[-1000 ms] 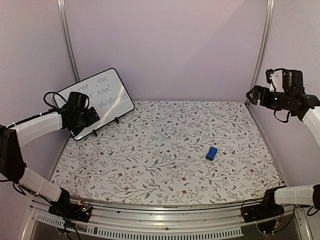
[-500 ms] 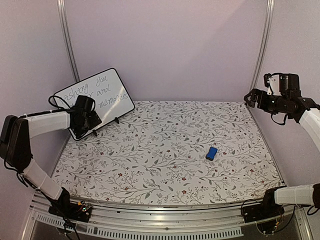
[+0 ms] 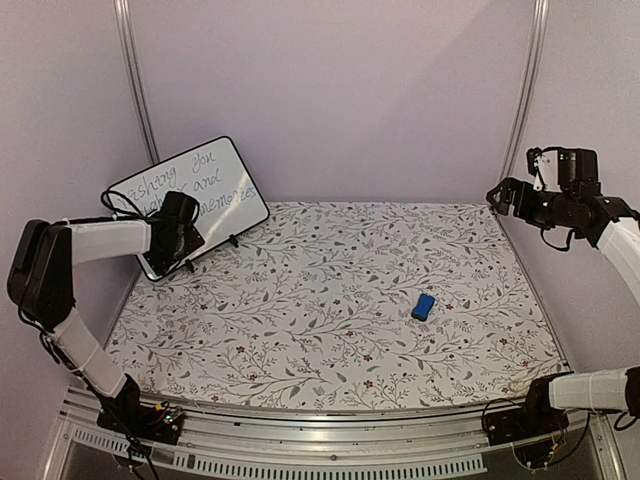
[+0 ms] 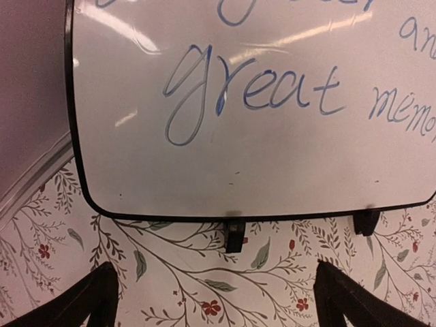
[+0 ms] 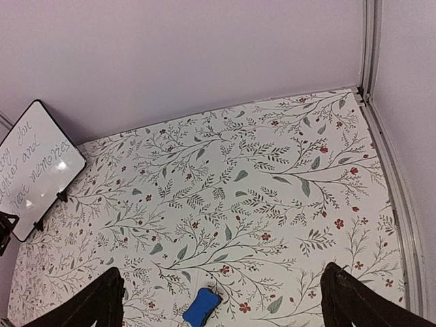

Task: Erase the whiteboard
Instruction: Move the whiteboard to the center of the board.

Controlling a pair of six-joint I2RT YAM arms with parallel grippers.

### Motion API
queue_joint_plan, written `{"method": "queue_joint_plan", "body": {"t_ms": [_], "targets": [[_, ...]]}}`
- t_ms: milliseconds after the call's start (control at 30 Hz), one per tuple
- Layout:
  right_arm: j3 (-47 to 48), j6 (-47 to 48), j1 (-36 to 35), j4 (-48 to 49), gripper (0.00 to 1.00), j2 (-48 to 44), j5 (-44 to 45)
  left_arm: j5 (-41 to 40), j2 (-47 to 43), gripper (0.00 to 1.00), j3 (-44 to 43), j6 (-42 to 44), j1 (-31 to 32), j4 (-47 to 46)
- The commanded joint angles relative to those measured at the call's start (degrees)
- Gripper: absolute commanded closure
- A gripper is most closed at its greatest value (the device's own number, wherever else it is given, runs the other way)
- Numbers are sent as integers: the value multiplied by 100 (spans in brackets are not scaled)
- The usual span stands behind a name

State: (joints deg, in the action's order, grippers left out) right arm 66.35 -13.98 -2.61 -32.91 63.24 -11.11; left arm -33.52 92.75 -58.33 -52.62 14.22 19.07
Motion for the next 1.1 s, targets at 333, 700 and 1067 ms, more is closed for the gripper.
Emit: {"method": "queue_joint_plan", "body": {"t_ms": [333, 700, 1067], "targets": [[-92, 19, -5, 129, 1, -5, -75, -351, 508, 0, -278, -185, 83, -37], [-130, 18, -2, 166, 1, -5, -101, -262, 1092, 10, -475, 130, 89, -344], [-135, 37, -2, 148, 1, -32, -98, -87, 1599, 20, -718, -14, 90, -226]]}}
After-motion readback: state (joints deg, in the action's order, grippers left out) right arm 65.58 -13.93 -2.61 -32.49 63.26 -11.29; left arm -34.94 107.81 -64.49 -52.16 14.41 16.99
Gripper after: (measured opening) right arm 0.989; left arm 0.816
